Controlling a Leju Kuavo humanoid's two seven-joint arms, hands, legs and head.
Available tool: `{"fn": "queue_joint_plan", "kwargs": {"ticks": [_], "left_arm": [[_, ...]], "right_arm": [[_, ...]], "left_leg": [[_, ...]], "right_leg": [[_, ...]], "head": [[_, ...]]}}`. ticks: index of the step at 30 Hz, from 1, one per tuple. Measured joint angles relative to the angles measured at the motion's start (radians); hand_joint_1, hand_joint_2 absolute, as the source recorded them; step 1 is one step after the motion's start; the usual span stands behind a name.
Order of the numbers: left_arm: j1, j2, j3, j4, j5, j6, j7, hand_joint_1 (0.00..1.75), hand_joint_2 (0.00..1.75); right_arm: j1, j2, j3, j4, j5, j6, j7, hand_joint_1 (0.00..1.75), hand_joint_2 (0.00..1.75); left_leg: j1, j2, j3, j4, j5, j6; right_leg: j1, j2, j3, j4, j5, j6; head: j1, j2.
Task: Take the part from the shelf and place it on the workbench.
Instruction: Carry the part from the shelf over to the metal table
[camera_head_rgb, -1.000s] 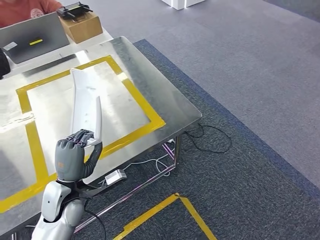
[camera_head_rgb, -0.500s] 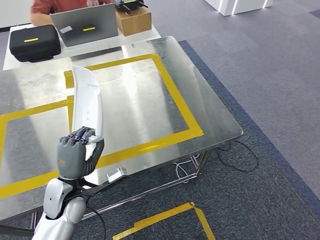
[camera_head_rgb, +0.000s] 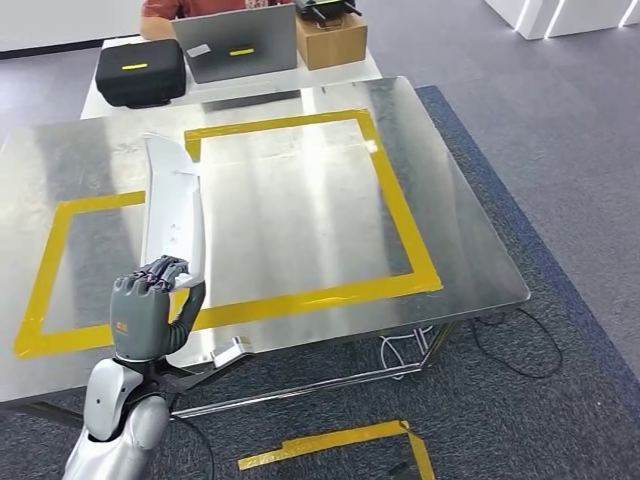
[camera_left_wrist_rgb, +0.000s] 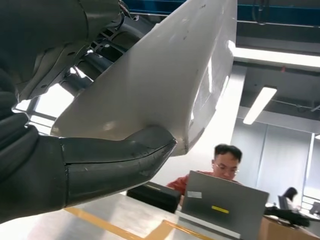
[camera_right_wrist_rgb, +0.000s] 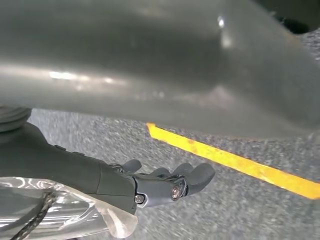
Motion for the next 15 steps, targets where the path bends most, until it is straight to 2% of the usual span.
{"fn": "queue_joint_plan", "kwargs": {"ticks": [1,3,4,5,8,9,15], "left_arm": [[-0.001,0.0,0.0,0.0,0.0,0.0,0.001,1.75,1.75],[-0.003,0.0,0.0,0.0,0.0,0.0,0.004,1.75,1.75],[-0.002,0.002,0.0,0.0,0.001,0.0,0.005,1.75,1.75],[-0.002,0.003,-0.001,0.001,0.003,-0.001,0.006,1.75,1.75],[-0.009,0.011,-0.018,0.006,0.015,0.0,0.006,1.75,1.75],[-0.014,0.016,-0.029,0.011,0.018,0.0,0.006,1.75,1.75],[-0.042,0.041,-0.102,0.051,0.0,-0.001,0.007,1.75,1.75]], "right_arm": [[-0.001,0.0,0.0,0.0,-0.002,0.001,-0.002,0.0,0.0],[-0.004,0.001,-0.001,0.0,-0.011,0.003,-0.009,0.0,0.0],[-0.007,0.001,-0.001,0.0,-0.016,0.005,-0.013,0.0,0.0],[-0.008,0.001,-0.001,0.0,-0.019,0.007,-0.016,0.0,0.0],[-0.012,0.0,-0.001,0.0,-0.016,0.018,-0.018,0.0,0.0],[-0.013,0.0,-0.001,0.0,-0.014,0.022,-0.017,0.0,0.0],[-0.012,0.0,0.0,0.0,-0.001,0.035,-0.014,0.0,0.0]], "left_leg": [[-0.004,0.01,0.031,-0.06,0.019,0.006],[-0.01,0.02,0.059,-0.118,0.024,0.014],[-0.012,0.017,0.061,-0.124,0.021,0.016],[-0.011,0.015,0.061,-0.128,0.023,0.015],[-0.008,0.013,0.067,-0.14,0.027,0.012],[-0.009,0.014,0.068,-0.14,0.026,0.014],[-0.011,0.018,0.068,-0.139,0.022,0.021]], "right_leg": [[0.002,-0.008,0.002,0.0,-0.004,0.004],[0.006,-0.02,0.004,-0.001,-0.009,0.014],[0.008,-0.026,0.005,-0.004,-0.009,0.019],[0.008,-0.028,0.007,-0.008,-0.009,0.017],[0.01,-0.025,0.007,-0.021,-0.007,-0.001],[0.01,-0.024,0.011,-0.024,-0.005,-0.002],[0.009,-0.02,0.025,-0.037,0.003,0.013]], "head": [[0.0,0.0],[0.001,0.0],[0.001,0.0],[0.002,0.0],[0.003,0.0],[0.003,0.0],[0.003,0.0]]}}
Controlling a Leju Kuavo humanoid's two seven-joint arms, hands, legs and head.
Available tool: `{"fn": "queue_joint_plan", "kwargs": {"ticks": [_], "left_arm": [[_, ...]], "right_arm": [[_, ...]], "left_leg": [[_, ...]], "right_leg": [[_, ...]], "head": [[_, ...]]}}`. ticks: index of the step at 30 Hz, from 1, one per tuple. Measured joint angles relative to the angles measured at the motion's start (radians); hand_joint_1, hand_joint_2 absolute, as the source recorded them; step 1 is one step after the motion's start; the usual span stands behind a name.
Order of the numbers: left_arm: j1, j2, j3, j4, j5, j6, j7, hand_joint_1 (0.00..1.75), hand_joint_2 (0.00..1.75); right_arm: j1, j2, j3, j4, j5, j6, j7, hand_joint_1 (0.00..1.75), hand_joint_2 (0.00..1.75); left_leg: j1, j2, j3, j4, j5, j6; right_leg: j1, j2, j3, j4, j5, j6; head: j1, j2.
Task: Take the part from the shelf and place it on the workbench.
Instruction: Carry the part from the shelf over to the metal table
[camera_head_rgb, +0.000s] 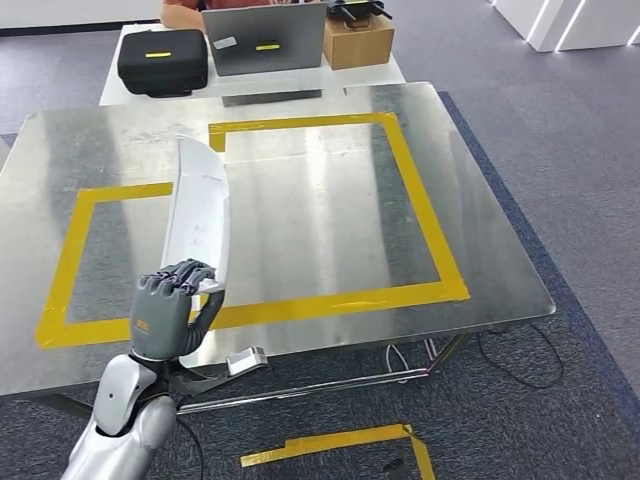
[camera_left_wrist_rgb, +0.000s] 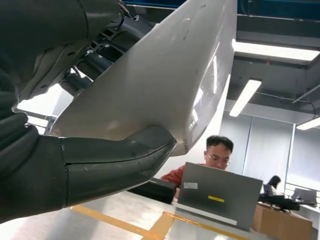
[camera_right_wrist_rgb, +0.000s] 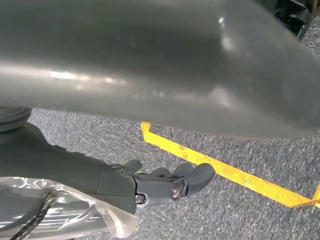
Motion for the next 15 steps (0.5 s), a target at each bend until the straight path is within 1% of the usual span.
{"fn": "queue_joint_plan", "kwargs": {"ticks": [3,8,12,15], "left_arm": [[-0.011,0.008,-0.021,0.015,-0.003,0.0,0.0,1.75,1.75],[-0.043,0.026,-0.078,0.067,-0.021,0.0,0.0,1.75,1.75],[-0.069,0.034,-0.109,0.126,-0.039,0.0,0.017,1.75,1.75],[-0.087,0.037,-0.118,0.172,-0.06,0.0,0.04,1.75,1.75]], "right_arm": [[0.0,0.0,0.0,0.0,0.007,0.001,0.0,0.0,0.0],[-0.001,0.0,0.0,0.0,0.032,0.009,0.001,0.0,0.0],[-0.001,0.0,0.0,0.0,0.037,0.017,0.0,0.0,0.0],[-0.002,0.0,0.0,0.0,0.036,0.018,-0.002,0.0,0.0]], "left_leg": [[-0.001,0.001,0.0,0.0,-0.001,0.002],[0.0,0.001,0.001,0.0,0.0,0.004],[0.001,0.002,0.002,0.0,0.001,0.004],[0.002,0.002,0.003,-0.001,0.001,0.004]], "right_leg": [[-0.001,0.0,0.0,-0.002,0.001,0.008],[0.0,0.001,0.0,-0.002,0.001,0.014],[0.001,0.002,0.0,-0.001,0.001,0.015],[0.001,0.002,0.0,-0.001,0.001,0.015]], "head": [[0.0,0.0],[0.0,0.0],[-0.001,0.0],[-0.001,0.0]]}}
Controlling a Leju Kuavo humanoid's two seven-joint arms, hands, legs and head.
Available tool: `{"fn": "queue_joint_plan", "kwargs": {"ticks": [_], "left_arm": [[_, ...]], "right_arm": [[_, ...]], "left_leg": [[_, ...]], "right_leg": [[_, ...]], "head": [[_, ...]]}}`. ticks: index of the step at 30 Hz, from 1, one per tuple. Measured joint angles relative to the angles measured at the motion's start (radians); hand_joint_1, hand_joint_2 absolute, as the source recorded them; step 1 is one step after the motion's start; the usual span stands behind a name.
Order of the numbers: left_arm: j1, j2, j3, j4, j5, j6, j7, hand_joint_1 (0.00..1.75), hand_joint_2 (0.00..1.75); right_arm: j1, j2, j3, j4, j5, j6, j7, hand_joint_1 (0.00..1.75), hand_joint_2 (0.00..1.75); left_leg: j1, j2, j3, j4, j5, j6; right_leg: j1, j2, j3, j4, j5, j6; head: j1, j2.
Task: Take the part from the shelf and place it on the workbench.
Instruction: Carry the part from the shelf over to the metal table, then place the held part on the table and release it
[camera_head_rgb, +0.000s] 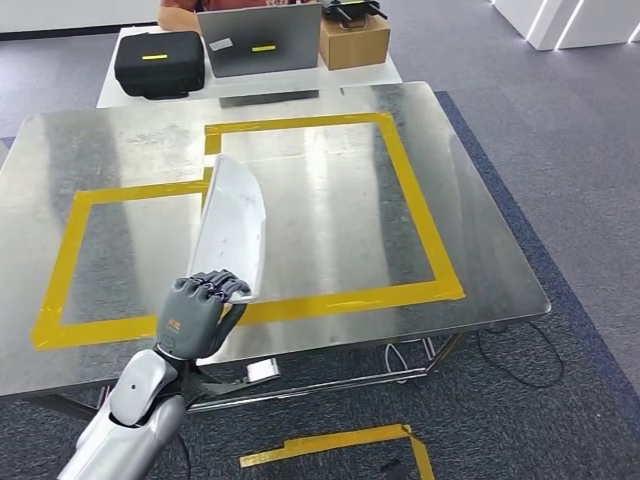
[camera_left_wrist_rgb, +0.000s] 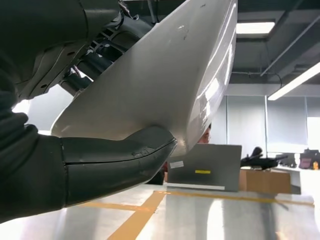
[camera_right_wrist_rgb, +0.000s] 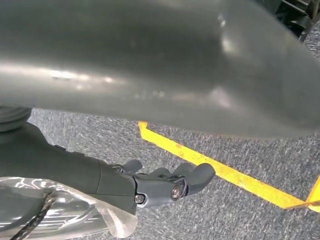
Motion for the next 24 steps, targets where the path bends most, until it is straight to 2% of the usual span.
{"fn": "queue_joint_plan", "kwargs": {"ticks": [9,14,24], "left_arm": [[-0.021,0.004,-0.001,0.064,-0.011,0.0,0.013,1.75,1.75],[-0.047,0.012,0.009,0.114,-0.048,0.0,0.07,1.75,1.75],[-0.124,0.072,0.155,0.256,-0.098,0.0,0.143,1.75,1.75]], "right_arm": [[0.0,0.0,0.0,0.0,-0.001,0.0,-0.001,0.0,0.0],[0.0,0.0,0.0,0.0,-0.002,0.008,-0.002,0.0,0.0],[0.001,-0.008,0.0,0.0,0.001,0.023,-0.002,0.0,0.0]], "left_leg": [[0.001,0.0,0.0,-0.001,0.0,0.0],[0.001,0.0,0.0,-0.001,0.0,-0.001],[0.001,0.0,0.0,-0.001,0.001,-0.002]], "right_leg": [[0.0,0.0,0.0,0.0,-0.001,-0.001],[0.001,0.0,0.0,0.0,-0.001,-0.001],[0.001,0.0,0.0,0.002,-0.001,-0.001]], "head": [[0.0,0.0],[0.0,0.0],[0.0,0.0]]}}
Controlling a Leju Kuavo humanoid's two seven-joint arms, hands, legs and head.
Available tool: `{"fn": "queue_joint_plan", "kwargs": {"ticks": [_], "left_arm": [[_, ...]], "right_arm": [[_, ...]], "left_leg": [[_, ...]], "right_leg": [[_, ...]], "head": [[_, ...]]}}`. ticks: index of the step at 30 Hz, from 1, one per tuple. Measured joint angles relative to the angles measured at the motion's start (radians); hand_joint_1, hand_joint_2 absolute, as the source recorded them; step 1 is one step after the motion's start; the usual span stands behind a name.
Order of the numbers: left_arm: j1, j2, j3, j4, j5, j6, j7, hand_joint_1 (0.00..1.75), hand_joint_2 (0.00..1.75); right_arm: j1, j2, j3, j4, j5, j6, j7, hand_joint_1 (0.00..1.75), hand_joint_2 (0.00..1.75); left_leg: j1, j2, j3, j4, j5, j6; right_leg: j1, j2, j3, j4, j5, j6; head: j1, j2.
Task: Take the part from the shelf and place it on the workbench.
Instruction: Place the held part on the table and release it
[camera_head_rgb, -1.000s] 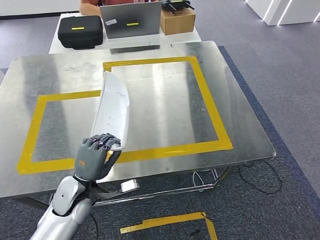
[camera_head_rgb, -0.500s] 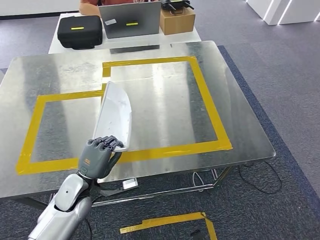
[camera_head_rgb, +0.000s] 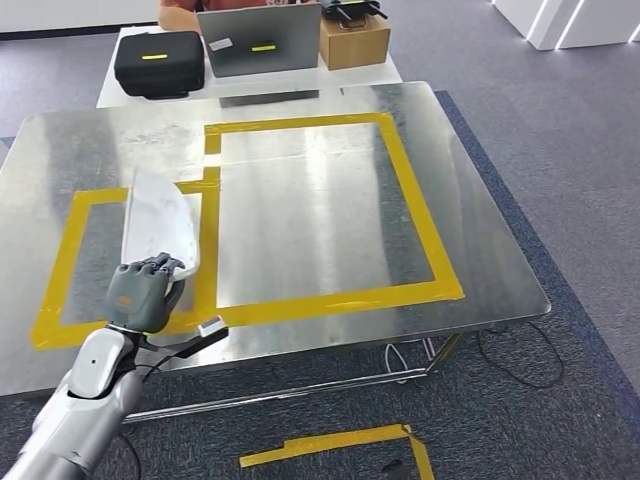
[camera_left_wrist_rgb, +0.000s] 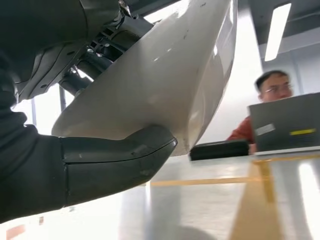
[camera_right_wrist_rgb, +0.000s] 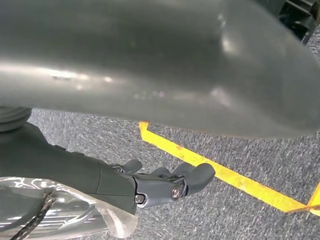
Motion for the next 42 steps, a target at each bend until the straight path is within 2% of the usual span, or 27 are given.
{"fn": "queue_joint_plan", "kwargs": {"ticks": [4,12,15,16,19,26,36,42], "left_arm": [[-0.01,0.019,0.037,0.041,-0.032,0.0,0.035,1.75,1.75],[-0.031,0.038,0.052,0.131,-0.058,0.0,0.075,1.75,1.75],[-0.035,0.041,0.052,0.149,-0.062,0.0,0.075,0.44,1.75],[-0.035,0.041,0.052,0.153,-0.062,0.0,0.075,0.0,1.31],[-0.036,0.041,0.052,0.161,-0.048,0.0,0.06,0.0,0.0],[-0.032,0.041,0.051,0.163,-0.007,0.001,0.004,0.0,0.0],[-0.005,0.041,0.051,0.085,-0.015,0.001,-0.006,0.0,0.0],[0.002,0.043,0.057,0.062,-0.023,0.001,-0.003,0.0,0.0]], "right_arm": [[0.0,-0.001,0.0,0.0,0.002,0.0,0.0,0.0,0.0],[0.001,-0.001,0.0,0.0,0.005,0.006,0.001,0.0,0.0],[0.001,-0.001,0.0,0.0,0.006,0.007,0.002,0.0,0.0],[0.001,-0.001,0.0,0.0,0.007,0.007,0.002,0.0,0.0],[0.001,-0.001,0.0,0.0,0.01,0.007,0.001,0.0,0.0],[0.001,-0.001,0.0,0.0,0.016,0.009,-0.001,0.0,0.0],[0.001,-0.002,0.0,0.0,0.014,0.009,-0.001,0.0,0.0],[0.0,-0.002,0.0,0.0,0.011,0.008,0.0,0.0,0.0]], "left_leg": [[0.0,0.0,0.0,0.0,0.0,0.0],[0.0,0.0,0.0,0.0,0.0,0.0],[0.0,0.0,0.0,0.0,0.0,0.0],[0.0,0.0,0.0,0.0,0.0,0.0],[0.0,0.0,0.0,0.0,0.0,0.0],[0.0,0.0,0.0,0.0,0.0,0.0],[0.0,0.0,0.0,0.0,0.0,0.0],[-0.007,-0.001,-0.001,0.005,-0.005,0.011]], "right_leg": [[0.0,0.0,0.0,0.0,-0.001,-0.001],[0.0,0.0,0.0,0.0,-0.001,-0.001],[0.0,0.0,0.0,0.0,-0.001,-0.001],[0.0,0.0,0.0,0.0,-0.001,-0.001],[0.0,0.0,0.0,0.0,-0.001,-0.001],[0.0,0.0,0.0,0.0,-0.001,-0.001],[0.0,0.0,0.0,0.0,-0.001,-0.001],[-0.005,-0.004,0.004,-0.005,0.003,0.008]], "head": [[0.0,0.0],[0.0,0.0],[0.0,0.0],[0.0,0.0],[0.0,0.0],[0.0,0.0],[0.0,0.0],[-0.001,0.0]]}}
